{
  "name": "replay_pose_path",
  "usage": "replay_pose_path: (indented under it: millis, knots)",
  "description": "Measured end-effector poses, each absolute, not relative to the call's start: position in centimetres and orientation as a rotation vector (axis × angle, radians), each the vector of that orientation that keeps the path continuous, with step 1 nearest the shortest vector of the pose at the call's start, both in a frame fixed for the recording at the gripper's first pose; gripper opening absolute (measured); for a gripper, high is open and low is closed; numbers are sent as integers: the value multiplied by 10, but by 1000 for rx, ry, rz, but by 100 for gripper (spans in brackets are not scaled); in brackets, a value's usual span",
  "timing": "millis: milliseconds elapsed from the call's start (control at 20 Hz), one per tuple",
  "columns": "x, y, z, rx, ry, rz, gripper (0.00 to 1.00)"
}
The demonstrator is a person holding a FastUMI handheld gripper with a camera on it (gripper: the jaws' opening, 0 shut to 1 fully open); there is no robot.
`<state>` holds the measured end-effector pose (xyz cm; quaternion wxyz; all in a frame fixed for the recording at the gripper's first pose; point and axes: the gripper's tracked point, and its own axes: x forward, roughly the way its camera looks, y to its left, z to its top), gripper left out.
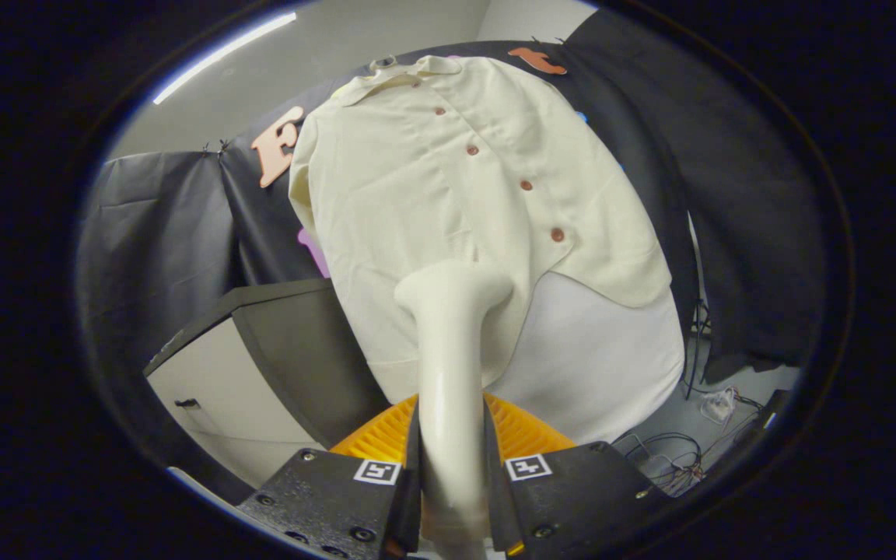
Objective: Iron the clothes twice with a garment steamer, once on the left side and once on the right side.
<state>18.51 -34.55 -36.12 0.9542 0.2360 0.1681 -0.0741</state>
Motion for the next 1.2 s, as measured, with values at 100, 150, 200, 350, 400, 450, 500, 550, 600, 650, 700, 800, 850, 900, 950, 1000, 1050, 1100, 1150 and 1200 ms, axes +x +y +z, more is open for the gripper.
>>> replay_pose_path:
  millis: [100, 150, 200, 350, 400, 450, 500, 550, 600, 650, 700, 800, 850, 900, 950, 1000, 1050, 1100, 1150, 1200]
  knots:
    - [175, -345, -372, 486, 361, -152, 35]
    - [172, -345, -375, 489, 366, -153, 35]
    - [170, -347, -377, 495, 369, -157, 35]
    - [161, -355, -368, 514, 351, -161, 35]
    - [161, -358, -362, 522, 341, -160, 35]
    - [160, -362, -353, 527, 328, -156, 35]
    - [158, -368, -343, 522, 307, -158, 35]
    - [156, -374, -330, 512, 288, -161, 34]
    - [155, -380, -319, 504, 269, -162, 34]
    - [156, -385, -306, 492, 253, -160, 34]
    - [160, -390, -293, 474, 238, -159, 34]
    - [166, -402, -265, 432, 201, -163, 34]
    - [171, -409, -249, 415, 178, -166, 34]
    - [178, -417, -234, 400, 157, -169, 34]
    - [185, -426, -219, 386, 139, -174, 34]
    - [193, -435, -204, 368, 119, -182, 34]
    - [202, -445, -190, 353, 104, -191, 34]
    - [211, -455, -177, 343, 90, -198, 34]
    - [220, -462, -165, 336, 74, -203, 34]
    - [230, -468, -152, 335, 52, -210, 34]
